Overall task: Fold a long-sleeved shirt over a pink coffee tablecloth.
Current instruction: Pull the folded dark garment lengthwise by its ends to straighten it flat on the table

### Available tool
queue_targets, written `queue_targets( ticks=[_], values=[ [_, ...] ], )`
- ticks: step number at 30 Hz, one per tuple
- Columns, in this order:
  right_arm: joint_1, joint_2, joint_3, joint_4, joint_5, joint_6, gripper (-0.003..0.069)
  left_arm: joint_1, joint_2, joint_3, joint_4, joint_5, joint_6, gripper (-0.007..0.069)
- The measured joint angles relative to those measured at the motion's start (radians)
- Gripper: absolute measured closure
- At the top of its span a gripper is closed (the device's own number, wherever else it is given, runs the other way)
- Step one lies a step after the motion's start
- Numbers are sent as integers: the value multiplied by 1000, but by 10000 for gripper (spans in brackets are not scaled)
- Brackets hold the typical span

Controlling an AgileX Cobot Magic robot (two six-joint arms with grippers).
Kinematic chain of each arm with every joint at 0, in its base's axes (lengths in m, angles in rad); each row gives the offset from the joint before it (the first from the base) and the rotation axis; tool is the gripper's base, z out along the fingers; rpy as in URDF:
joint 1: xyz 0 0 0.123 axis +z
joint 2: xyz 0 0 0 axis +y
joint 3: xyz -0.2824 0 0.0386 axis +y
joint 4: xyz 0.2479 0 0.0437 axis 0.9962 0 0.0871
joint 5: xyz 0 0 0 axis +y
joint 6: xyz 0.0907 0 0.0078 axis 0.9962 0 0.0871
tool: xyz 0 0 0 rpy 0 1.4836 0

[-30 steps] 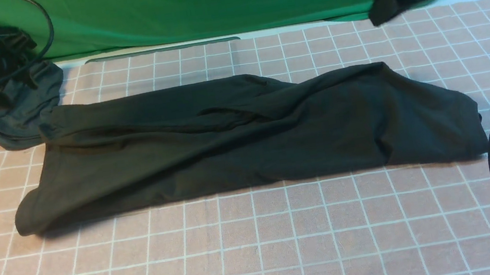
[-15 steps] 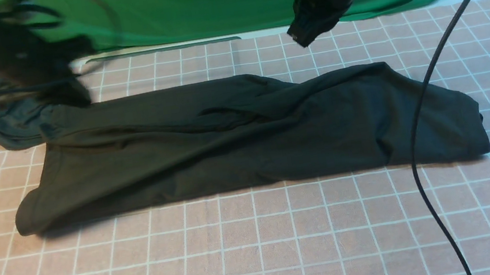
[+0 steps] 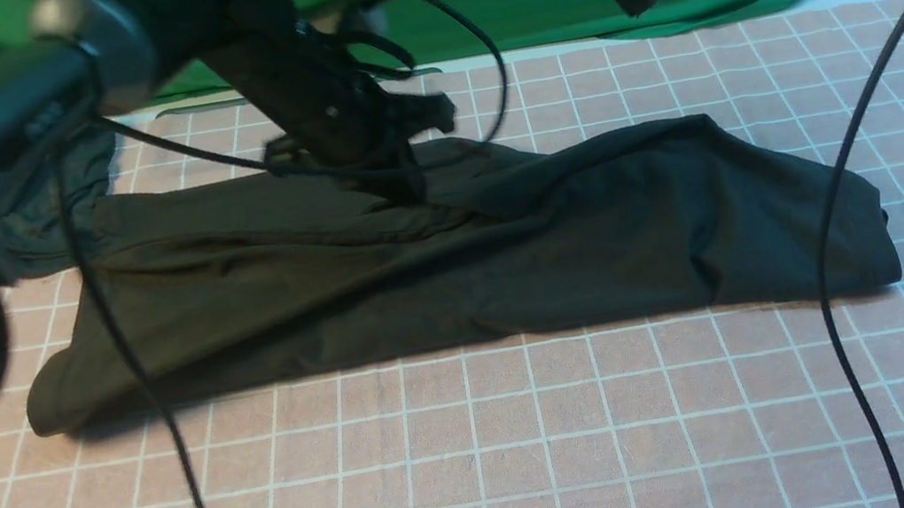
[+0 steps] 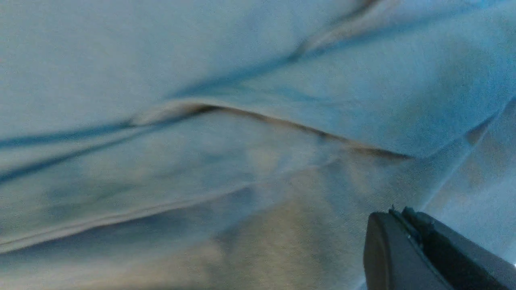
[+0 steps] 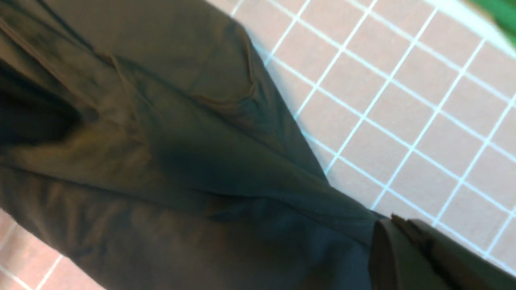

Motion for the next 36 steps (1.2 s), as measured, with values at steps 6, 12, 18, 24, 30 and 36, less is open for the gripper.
queue_targets(
  ticks=[6,12,18,24,30,36],
  values=[
    [-27,-32,0,1,1,1,622,-33,62,-10,-8,-37,17,610],
    [-32,-34,0,0,1,1,622,-34,104,-10,-10,-114,17,610],
    [-34,-34,0,0,1,1,622,-34,135,-10,-21,-72,17,610],
    [-34,-34,0,0,1,1,622,-34,148,-10,-26,-212,5,610],
    [-33,-34,0,0,1,1,622,-34,171,-10,-1,-435,-1,610],
    [-33,-34,0,14,1,2,622,-21,175,-12,-4,-704,-10,610]
  ],
)
